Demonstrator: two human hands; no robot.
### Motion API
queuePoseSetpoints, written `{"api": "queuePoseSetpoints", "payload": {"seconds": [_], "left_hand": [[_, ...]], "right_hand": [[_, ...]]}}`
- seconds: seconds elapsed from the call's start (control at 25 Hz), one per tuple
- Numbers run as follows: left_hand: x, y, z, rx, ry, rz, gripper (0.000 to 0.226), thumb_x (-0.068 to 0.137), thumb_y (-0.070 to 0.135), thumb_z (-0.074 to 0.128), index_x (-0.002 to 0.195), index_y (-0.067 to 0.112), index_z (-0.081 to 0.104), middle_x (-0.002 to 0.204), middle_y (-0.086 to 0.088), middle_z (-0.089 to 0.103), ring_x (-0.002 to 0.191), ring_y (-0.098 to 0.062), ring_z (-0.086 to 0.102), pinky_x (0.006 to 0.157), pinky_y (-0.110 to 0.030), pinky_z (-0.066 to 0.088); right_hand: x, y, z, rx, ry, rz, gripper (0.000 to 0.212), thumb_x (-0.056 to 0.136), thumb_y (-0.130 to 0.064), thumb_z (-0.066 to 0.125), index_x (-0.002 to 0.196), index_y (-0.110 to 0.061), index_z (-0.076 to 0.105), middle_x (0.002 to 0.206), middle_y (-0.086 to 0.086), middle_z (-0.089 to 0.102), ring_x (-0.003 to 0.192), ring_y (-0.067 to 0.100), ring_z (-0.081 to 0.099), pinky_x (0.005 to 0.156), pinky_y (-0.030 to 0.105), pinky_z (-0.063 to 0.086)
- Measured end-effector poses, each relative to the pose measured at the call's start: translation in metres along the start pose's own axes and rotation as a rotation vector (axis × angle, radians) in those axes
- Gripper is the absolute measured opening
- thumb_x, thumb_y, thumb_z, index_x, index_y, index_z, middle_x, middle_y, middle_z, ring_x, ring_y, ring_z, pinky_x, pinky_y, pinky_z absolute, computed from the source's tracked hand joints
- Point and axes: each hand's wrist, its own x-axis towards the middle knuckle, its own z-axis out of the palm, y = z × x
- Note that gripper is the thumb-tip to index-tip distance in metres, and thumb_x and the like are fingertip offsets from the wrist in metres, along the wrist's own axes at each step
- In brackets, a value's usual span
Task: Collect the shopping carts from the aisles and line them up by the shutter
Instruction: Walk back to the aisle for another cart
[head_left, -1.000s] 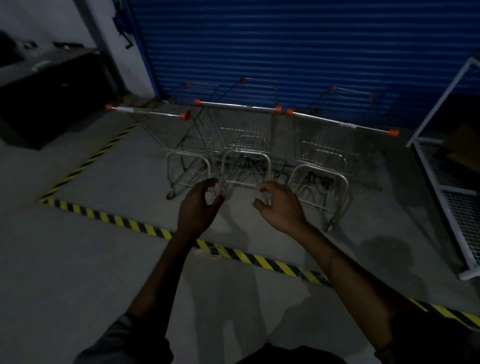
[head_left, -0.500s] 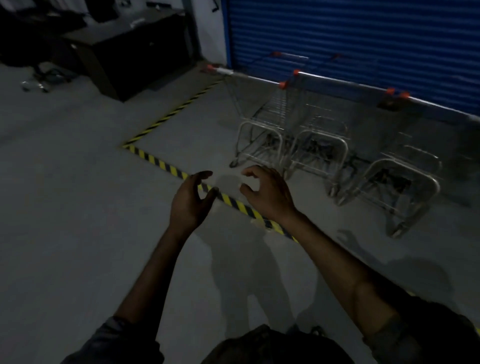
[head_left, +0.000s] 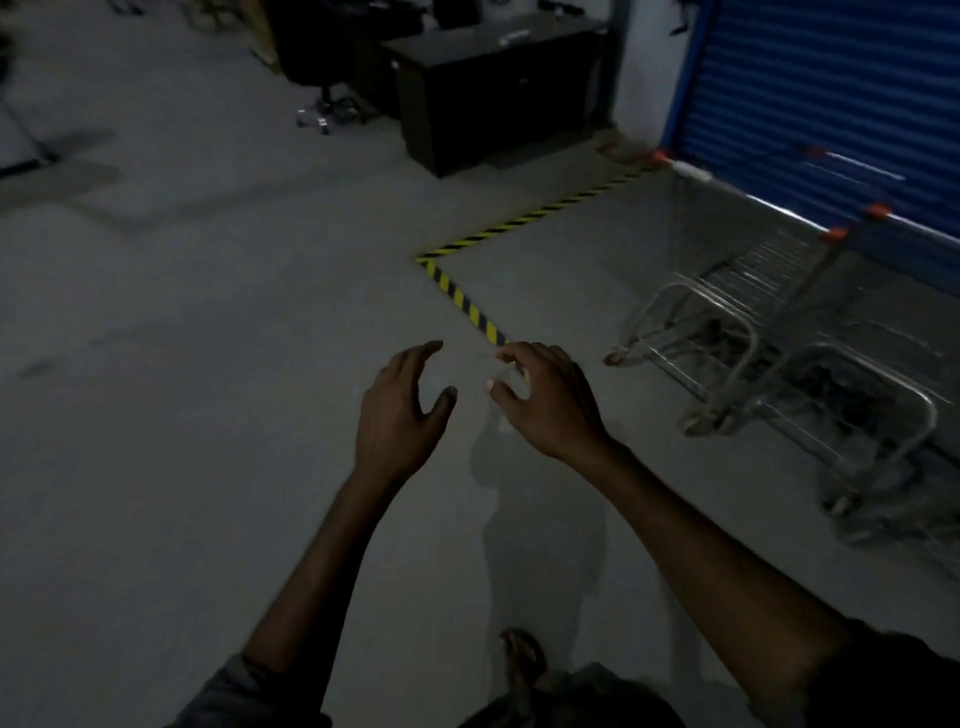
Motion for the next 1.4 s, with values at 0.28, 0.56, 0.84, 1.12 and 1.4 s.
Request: {"api": "queuePoseSetpoints", "payload": {"seconds": [0.28,0.56,0.84,1.12,1.4], "left_hand": [[0.006,-0.074,-0.065,0.498,0.133,-0.125,0.064,0.095,0.035,0.066,0.153,0.027,0.039,0.159,0.001,0.038,0.145,-0.025,0.036,0.107,-0.045,0.035],[-0.035,-0.151,-0.135,0.696,0.216,-0.417,0.063,0.095,0.041,0.063,0.152,0.025,0.040,0.160,-0.002,0.038,0.149,-0.027,0.031,0.113,-0.046,0.028],[-0.099,-0.265,-0.234,0.677,0.297,-0.639,0.067,0.096,0.040,0.063,0.155,0.029,0.034,0.164,0.000,0.030,0.153,-0.025,0.023,0.114,-0.045,0.027],[-0.153,-0.378,-0.361,0.600,0.472,-0.839,0.064,0.096,0.042,0.063,0.153,0.033,0.037,0.162,0.005,0.034,0.152,-0.024,0.026,0.113,-0.047,0.032],[-0.182,-0.469,-0.445,0.600,0.597,-0.940,0.066,0.094,0.042,0.065,0.152,0.034,0.037,0.158,0.007,0.038,0.147,-0.020,0.033,0.110,-0.046,0.035]], "right_hand": [[0.100,-0.047,0.081,-0.201,-0.108,-0.471,0.051,0.090,-0.039,0.064,0.137,-0.020,0.057,0.139,0.003,0.056,0.129,0.027,0.049,0.107,0.047,0.035],[0.137,-0.155,0.176,-0.098,-0.268,-0.746,0.055,0.087,-0.037,0.065,0.139,-0.022,0.055,0.142,0.001,0.054,0.130,0.025,0.048,0.109,0.046,0.033],[0.139,-0.301,0.294,0.014,-0.368,-0.902,0.054,0.086,-0.033,0.069,0.137,-0.022,0.056,0.150,0.004,0.045,0.133,0.026,0.045,0.110,0.046,0.033],[0.138,-0.458,0.401,0.125,-0.404,-0.958,0.053,0.086,-0.034,0.069,0.137,-0.025,0.055,0.147,0.001,0.047,0.132,0.025,0.044,0.109,0.046,0.036],[0.149,-0.591,0.496,0.252,-0.511,-1.036,0.050,0.089,-0.040,0.067,0.136,-0.029,0.055,0.146,-0.003,0.050,0.133,0.020,0.043,0.107,0.042,0.036]]}}
